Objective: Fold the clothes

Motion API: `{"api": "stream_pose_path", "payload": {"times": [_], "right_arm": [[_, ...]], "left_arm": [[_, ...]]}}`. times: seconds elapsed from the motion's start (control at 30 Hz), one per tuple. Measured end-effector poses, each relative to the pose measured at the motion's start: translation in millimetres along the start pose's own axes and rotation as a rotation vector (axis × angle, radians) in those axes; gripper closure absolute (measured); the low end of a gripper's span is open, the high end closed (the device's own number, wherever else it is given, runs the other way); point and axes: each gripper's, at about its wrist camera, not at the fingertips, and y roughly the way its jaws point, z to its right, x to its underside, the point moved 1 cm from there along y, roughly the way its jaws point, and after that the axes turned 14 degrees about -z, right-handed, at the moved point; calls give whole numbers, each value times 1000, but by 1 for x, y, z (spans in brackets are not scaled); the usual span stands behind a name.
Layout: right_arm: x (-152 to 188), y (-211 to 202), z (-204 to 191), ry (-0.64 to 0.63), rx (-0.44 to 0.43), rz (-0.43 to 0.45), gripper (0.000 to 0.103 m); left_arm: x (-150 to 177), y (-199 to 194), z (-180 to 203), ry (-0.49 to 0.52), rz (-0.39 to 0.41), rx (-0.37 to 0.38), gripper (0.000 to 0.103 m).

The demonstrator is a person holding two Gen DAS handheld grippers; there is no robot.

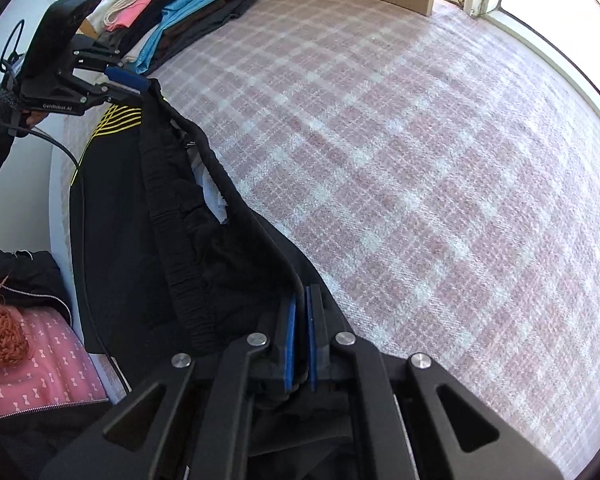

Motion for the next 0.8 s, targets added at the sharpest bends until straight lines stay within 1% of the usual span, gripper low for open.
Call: {"api": "stream_pose_path", "payload": {"times": [0.1,0.13,0.2,0.27,0.37,0.4,0.43,0.67,0.73,0.8], "right_arm": [[-3,-9,31,130,26,24,98],[-4,-10,42,176,34,29,98],[-7,-8,65,265,-13,20,98],[-11,-3,82,327,-42,5,98],[-15,2,87,335,-54,-16,98],[-17,3,89,337,-58,-23,98],[-18,5,91,340,-62,-30,98],[-26,11,100,347,-83,-69,98],[-26,11,102,353,-92,-70,98],[-27,11,103,356,-101,-72,98]], "left_arm": [[-2,-3,-13,-23,1,12,80],[-4,-5,-15,-27,5,3,80],[-8,-10,-18,-29,14,-14,80],[-12,-17,-6,45,23,-21,80],[-23,-14,17,199,0,-81,79],[-25,-11,21,230,-16,-106,79],[-29,-8,23,249,-33,-122,79],[-55,9,30,349,-94,-145,79],[-57,14,29,363,-125,-169,87],[-53,12,35,402,-120,-185,87]]}}
